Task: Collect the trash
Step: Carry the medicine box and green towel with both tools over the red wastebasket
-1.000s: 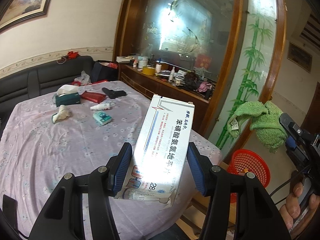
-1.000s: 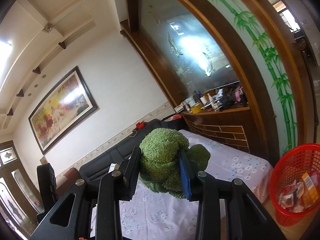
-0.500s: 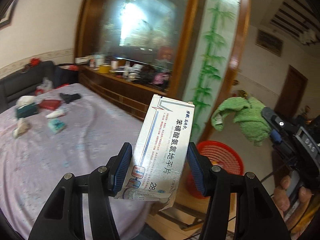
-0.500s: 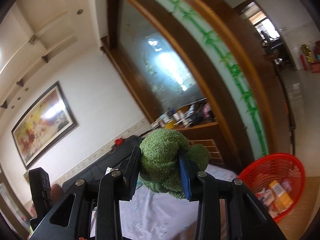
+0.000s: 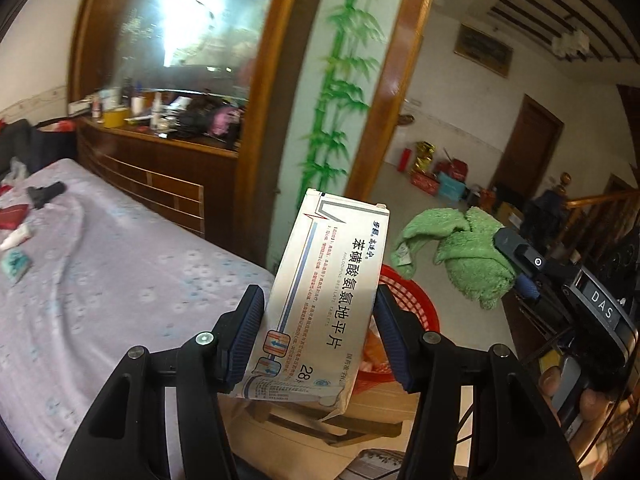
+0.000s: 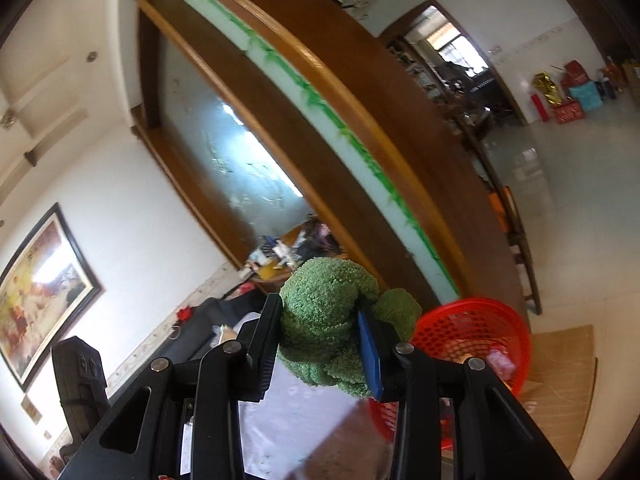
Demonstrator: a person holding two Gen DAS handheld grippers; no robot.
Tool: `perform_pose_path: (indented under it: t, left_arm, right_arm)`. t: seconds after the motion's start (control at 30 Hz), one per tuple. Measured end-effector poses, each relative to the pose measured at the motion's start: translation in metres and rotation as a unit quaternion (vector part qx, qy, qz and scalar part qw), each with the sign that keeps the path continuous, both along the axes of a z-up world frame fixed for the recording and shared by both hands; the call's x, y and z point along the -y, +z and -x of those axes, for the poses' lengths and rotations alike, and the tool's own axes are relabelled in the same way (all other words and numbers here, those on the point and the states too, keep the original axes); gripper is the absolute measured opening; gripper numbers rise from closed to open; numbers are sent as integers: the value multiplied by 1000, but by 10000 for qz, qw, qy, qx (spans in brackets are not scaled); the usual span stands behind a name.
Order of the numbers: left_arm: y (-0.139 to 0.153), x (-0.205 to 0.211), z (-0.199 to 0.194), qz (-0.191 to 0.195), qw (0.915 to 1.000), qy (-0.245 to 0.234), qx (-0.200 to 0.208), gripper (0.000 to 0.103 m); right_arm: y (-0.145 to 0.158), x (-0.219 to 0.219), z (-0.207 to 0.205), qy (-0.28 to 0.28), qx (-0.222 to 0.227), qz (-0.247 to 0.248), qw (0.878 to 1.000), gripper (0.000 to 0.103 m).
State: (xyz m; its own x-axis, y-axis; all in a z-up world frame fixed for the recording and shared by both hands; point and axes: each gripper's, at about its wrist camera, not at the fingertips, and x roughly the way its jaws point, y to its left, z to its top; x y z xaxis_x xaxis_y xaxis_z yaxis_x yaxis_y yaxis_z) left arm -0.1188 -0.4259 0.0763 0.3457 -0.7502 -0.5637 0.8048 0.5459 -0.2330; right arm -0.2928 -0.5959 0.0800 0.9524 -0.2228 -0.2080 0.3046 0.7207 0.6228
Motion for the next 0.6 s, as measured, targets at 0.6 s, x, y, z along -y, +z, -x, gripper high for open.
perform_pose_path:
  t: [0.6]
  left_arm:
    - [-69,90,-11,-602,9904,-696,-1035,55]
  right_arm:
    - [-30,51,1,-499,-469,-464,9966,39]
